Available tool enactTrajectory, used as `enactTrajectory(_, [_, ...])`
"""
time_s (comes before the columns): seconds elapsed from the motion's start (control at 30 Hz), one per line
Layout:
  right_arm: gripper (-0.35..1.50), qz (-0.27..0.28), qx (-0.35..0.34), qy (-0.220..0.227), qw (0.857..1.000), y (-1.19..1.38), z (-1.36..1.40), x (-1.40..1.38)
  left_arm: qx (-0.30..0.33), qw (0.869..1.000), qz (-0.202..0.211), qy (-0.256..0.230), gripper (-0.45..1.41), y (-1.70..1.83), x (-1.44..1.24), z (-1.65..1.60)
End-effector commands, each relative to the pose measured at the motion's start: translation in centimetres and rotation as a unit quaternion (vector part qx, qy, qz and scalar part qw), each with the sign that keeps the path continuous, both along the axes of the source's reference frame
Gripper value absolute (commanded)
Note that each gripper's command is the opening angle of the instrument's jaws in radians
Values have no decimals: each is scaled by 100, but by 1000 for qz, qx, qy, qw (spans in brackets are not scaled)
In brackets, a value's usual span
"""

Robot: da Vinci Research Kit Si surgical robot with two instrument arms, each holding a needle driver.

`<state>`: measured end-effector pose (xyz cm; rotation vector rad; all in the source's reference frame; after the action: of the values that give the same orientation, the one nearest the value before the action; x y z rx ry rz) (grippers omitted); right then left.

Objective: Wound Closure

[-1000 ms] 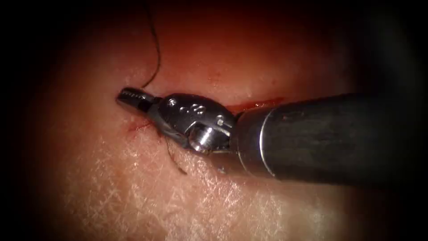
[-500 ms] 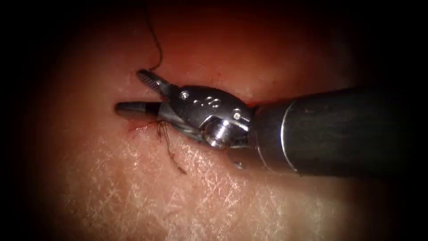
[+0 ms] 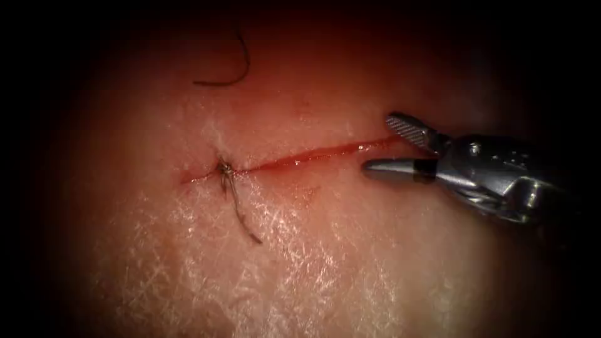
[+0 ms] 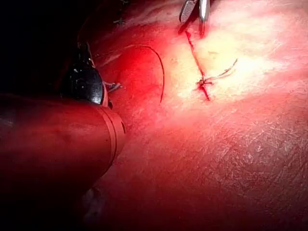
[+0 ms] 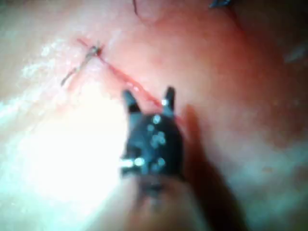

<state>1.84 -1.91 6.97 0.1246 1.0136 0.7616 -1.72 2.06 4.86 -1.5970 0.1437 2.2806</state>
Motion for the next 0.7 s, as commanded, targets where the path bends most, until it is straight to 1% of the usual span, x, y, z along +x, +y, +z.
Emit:
enactTrajectory(0.03, [125,0,2,1,1000,-12,8,2,17,1000,-10,-4,19,2,-5,11])
enactTrajectory(0.07, [125,-1,2,2,1000,-16,9,2,35,999,-19,-7,44,1,-6,14])
enactTrajectory(0.1, [125,-1,1,4,1000,-18,9,3,60,998,-32,-12,84,0,-7,16])
enactTrajectory(0.13, [125,-2,1,5,1000,-19,10,4,73,996,-39,-15,103,-1,-8,17])
enactTrajectory(0.17, [125,-3,1,6,1000,-20,10,5,86,995,-45,-16,116,-2,-10,17])
enactTrajectory(0.2, [125,-3,2,6,1000,-21,9,8,100,993,-55,-20,123,-5,-11,16])
enactTrajectory(0.27, [126,-5,3,9,1000,-21,8,11,115,991,-55,-32,124,-13,-13,15])
enactTrajectory(0.37, [126,-8,4,12,1000,-23,6,15,124,990,-41,-51,124,-33,-16,15])
enactTrajectory(0.53, [126,-9,5,13,1000,-26,4,17,119,990,-17,-74,124,-77,-25,14])
enactTrajectory(0.57, [126,-9,5,14,1000,-28,3,17,116,990,-8,-81,123,-92,-30,12])
enactTrajectory(0.6, [126,-9,5,14,1000,-28,3,17,116,990,-8,-81,123,-92,-30,12])
enactTrajectory(0.7, [126,-14,7,19,1000,-31,0,21,111,990,8,-88,111,-112,-41,14])
